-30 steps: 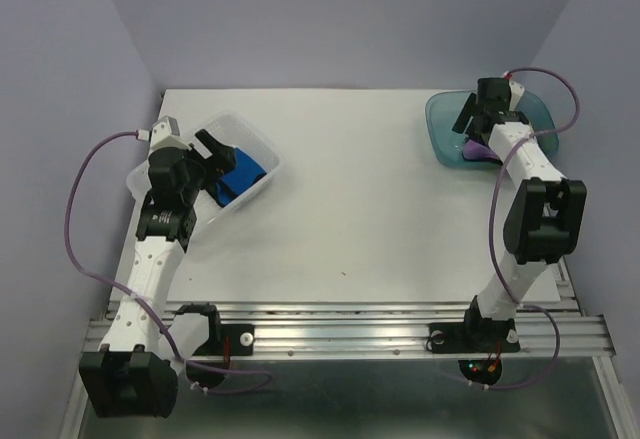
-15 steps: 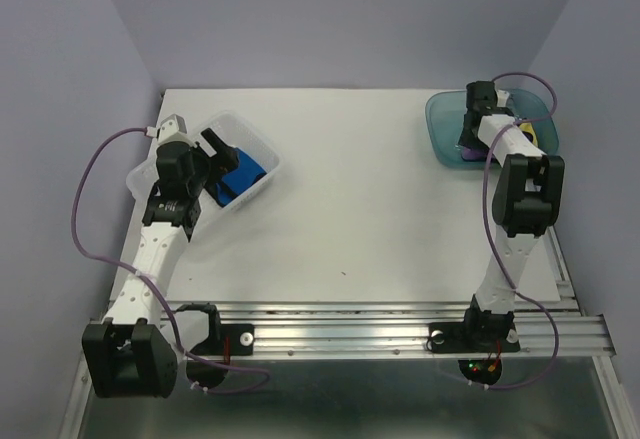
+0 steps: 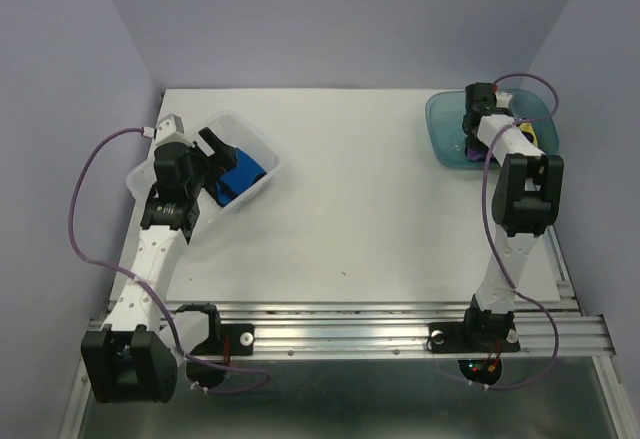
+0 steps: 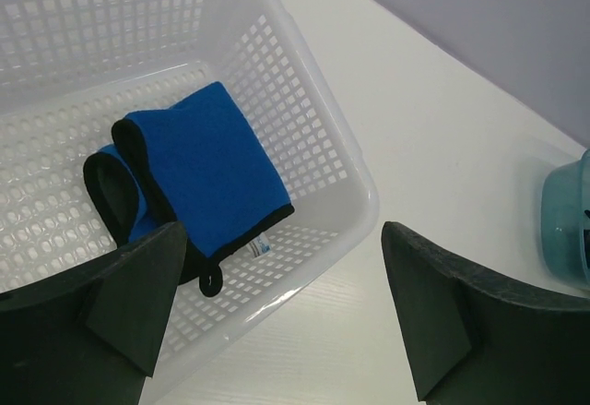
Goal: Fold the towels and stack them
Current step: Grab crumpled towel, then move the towel to the center of the board, then flatten out the crumpled towel
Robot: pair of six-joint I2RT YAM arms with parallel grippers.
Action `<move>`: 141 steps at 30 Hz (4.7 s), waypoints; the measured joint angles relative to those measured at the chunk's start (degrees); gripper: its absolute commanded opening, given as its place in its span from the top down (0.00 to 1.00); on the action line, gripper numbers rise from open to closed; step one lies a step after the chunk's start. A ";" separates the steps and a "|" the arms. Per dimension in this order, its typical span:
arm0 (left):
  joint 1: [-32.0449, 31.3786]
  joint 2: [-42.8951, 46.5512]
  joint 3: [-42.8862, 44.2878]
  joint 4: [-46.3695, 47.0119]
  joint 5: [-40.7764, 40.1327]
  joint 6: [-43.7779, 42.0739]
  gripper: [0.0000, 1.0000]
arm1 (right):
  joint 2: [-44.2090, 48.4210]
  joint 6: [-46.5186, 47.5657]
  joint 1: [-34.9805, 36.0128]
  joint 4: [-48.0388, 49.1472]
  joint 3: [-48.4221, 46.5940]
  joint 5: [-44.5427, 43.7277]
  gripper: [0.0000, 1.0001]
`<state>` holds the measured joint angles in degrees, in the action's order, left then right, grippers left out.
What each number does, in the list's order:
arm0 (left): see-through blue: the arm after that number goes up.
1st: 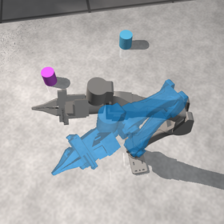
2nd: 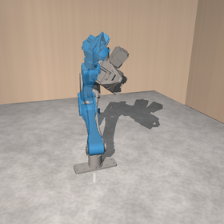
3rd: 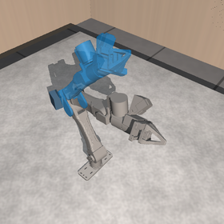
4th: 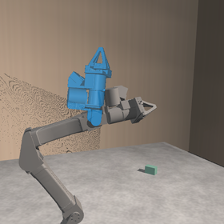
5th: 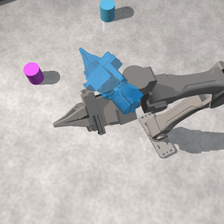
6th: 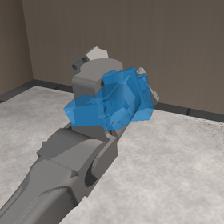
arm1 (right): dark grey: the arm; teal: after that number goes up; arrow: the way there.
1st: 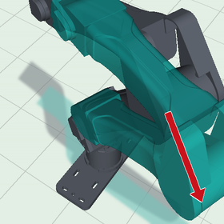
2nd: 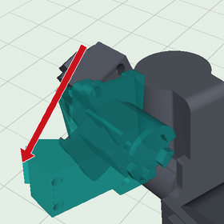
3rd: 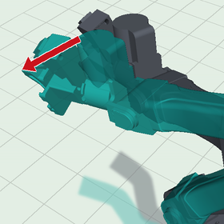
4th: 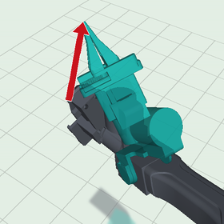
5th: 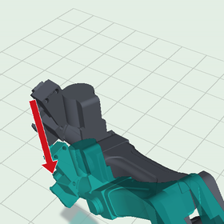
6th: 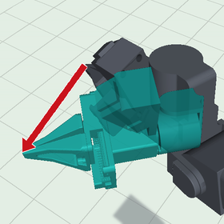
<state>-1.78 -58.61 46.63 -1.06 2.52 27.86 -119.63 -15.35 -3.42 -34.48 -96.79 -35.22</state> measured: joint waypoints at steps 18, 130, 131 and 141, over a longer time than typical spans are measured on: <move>0.00 -0.70 0.00 1.64 6.67 0.09 0.01 | 23.32 1.03 1.60 2.38 -8.59 24.92 0.98; -43.74 -7.23 -4.37 -14.49 -24.00 17.64 1.00 | 51.67 -14.23 31.63 12.72 56.13 36.24 0.00; -43.39 -6.58 -4.94 -14.67 -24.04 18.14 1.00 | 50.38 -14.21 31.63 12.92 56.13 36.50 0.00; -43.10 -4.87 -7.56 -13.60 -22.99 19.63 1.00 | 40.37 -14.25 32.72 18.80 56.11 39.10 0.18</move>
<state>-44.88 -63.48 39.07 -14.66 -20.47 47.48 -79.26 -29.61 29.30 -15.68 -40.69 3.88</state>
